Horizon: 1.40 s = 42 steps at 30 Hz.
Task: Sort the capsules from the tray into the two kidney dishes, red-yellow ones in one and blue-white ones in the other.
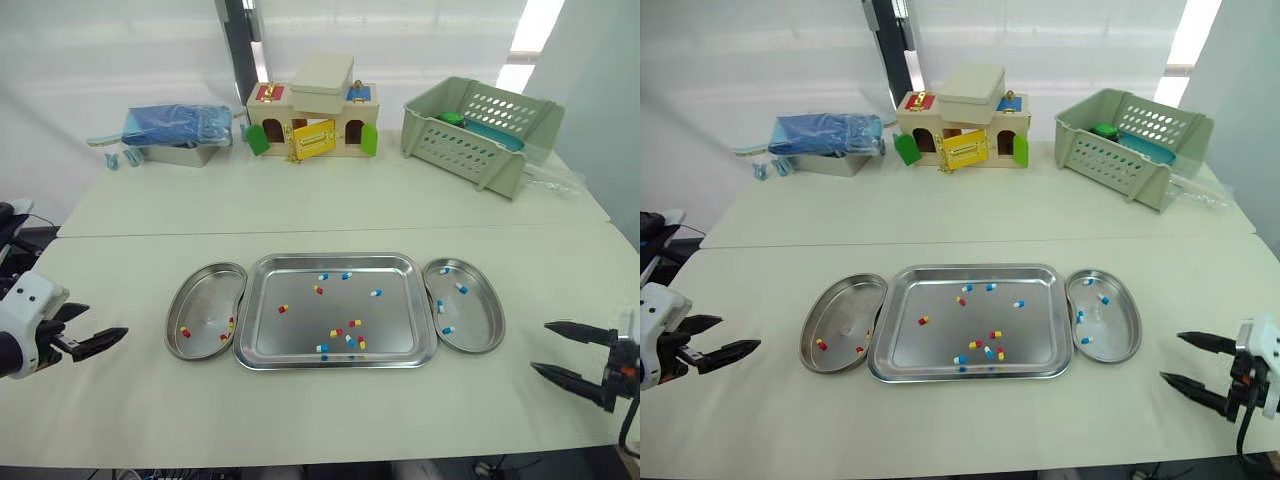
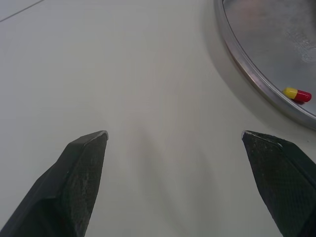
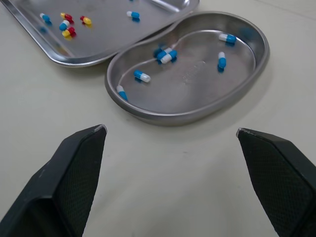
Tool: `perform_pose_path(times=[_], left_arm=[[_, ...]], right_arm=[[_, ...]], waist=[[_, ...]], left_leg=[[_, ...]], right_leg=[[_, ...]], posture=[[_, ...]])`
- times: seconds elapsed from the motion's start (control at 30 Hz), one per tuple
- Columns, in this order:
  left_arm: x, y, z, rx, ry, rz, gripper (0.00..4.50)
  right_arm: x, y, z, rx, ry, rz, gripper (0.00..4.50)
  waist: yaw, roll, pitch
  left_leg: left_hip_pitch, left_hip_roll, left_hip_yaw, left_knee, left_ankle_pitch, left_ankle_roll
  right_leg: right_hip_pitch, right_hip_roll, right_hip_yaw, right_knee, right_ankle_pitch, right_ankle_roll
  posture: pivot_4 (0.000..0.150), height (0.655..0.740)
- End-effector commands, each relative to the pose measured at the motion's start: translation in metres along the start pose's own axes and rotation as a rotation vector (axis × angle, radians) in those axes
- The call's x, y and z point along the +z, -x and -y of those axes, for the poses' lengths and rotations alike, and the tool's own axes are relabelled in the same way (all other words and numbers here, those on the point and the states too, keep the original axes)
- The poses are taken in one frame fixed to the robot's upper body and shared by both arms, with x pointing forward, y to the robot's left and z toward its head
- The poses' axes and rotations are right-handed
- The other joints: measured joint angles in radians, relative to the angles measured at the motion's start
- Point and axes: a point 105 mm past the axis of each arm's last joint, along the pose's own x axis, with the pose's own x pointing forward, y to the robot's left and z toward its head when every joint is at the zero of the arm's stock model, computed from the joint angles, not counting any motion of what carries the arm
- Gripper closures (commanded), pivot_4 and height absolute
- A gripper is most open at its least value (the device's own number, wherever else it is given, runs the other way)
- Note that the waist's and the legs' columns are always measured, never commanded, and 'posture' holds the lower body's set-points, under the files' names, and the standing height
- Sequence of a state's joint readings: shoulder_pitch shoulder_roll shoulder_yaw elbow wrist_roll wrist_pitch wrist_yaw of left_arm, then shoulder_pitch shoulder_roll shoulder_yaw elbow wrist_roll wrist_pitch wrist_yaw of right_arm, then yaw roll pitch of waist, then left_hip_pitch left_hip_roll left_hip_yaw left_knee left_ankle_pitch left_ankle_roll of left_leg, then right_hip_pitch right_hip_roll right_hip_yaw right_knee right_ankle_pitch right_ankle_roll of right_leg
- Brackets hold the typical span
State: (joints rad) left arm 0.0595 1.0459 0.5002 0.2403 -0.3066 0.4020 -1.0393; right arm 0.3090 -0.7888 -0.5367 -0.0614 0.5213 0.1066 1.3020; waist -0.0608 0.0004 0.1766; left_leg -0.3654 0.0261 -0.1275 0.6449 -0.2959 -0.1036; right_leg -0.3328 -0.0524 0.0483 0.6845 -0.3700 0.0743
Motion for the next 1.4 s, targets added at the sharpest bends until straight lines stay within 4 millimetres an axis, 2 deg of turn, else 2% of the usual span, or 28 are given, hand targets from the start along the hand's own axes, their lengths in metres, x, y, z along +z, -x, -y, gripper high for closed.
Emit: perform_pose_path(times=[0.03,0.1,0.23,0.33,0.5,0.57,1.03,1.33,1.4], left_arm=[[0.009,0.000,-0.004,-0.004,-0.048,0.000,0.00],[0.012,-0.003,-0.004,-0.012,-0.051,0.004,0.00],[0.013,-0.004,-0.004,-0.020,-0.056,0.005,0.00],[0.013,-0.004,-0.005,-0.021,-0.059,0.003,0.00],[0.015,-0.003,-0.006,-0.018,-0.065,0.005,0.00],[0.016,-0.002,-0.006,-0.018,-0.068,0.006,0.00],[0.032,-0.005,-0.002,-0.063,-0.099,0.028,0.00],[0.038,-0.002,-0.010,-0.060,-0.170,-0.012,0.00],[0.060,-0.006,0.005,-0.130,-0.214,0.057,0.00]], right_arm=[[0.021,-0.001,-0.015,-0.053,0.068,0.211,0.04],[0.018,-0.009,-0.037,0.036,0.036,0.202,0.04],[0.016,-0.018,-0.063,0.146,0.038,0.267,0.04],[0.012,-0.023,-0.074,0.185,0.008,0.243,0.04],[0.007,-0.028,-0.086,0.171,0.013,0.301,0.04],[0.010,-0.029,-0.086,0.139,0.018,0.356,0.04],[0.010,-0.034,-0.096,0.147,0.091,0.416,0.04],[0.009,-0.038,-0.094,0.122,0.097,0.430,0.04],[0.010,-0.040,-0.094,0.122,0.096,0.433,0.04]], waist=[[0.003,-0.001,-0.001],[0.002,0.000,0.000],[0.002,-0.001,-0.001],[0.004,-0.001,-0.001],[0.006,-0.002,-0.001],[0.005,-0.002,-0.001],[0.005,-0.002,-0.001],[0.005,-0.001,-0.001],[0.005,-0.002,-0.001]], left_leg=[[0.000,0.000,-0.001,0.000,0.000,0.000],[0.000,0.001,-0.001,0.000,0.000,0.000],[0.000,0.001,-0.001,0.000,0.000,0.000],[0.001,0.001,-0.001,0.000,0.000,0.000],[0.000,0.001,-0.002,0.000,0.000,0.000],[0.001,0.001,-0.002,0.000,0.000,0.000],[0.001,0.001,-0.002,0.000,0.000,0.000],[0.001,0.001,-0.002,0.000,0.000,0.000],[0.001,0.001,-0.002,0.000,0.000,0.000]], right_leg=[[0.000,0.001,-0.001,0.000,0.000,0.000],[0.000,0.001,-0.001,0.001,0.000,0.000],[0.000,0.001,-0.001,0.000,0.000,0.000],[0.000,0.001,-0.001,0.000,0.000,0.000],[0.000,0.002,-0.001,0.000,0.000,0.000],[0.000,0.001,-0.001,0.000,0.000,0.000],[0.000,0.002,-0.001,0.001,0.000,0.000],[0.000,0.002,-0.001,0.001,0.000,0.000],[0.000,0.002,-0.001,0.001,0.000,0.000]], posture=[[0.150,0.7400],[0.150,0.7400],[0.150,0.7400],[0.150,0.7400],[0.150,0.7400],[0.150,0.7400],[0.150,0.7400],[0.150,0.7400],[0.150,0.7400]])
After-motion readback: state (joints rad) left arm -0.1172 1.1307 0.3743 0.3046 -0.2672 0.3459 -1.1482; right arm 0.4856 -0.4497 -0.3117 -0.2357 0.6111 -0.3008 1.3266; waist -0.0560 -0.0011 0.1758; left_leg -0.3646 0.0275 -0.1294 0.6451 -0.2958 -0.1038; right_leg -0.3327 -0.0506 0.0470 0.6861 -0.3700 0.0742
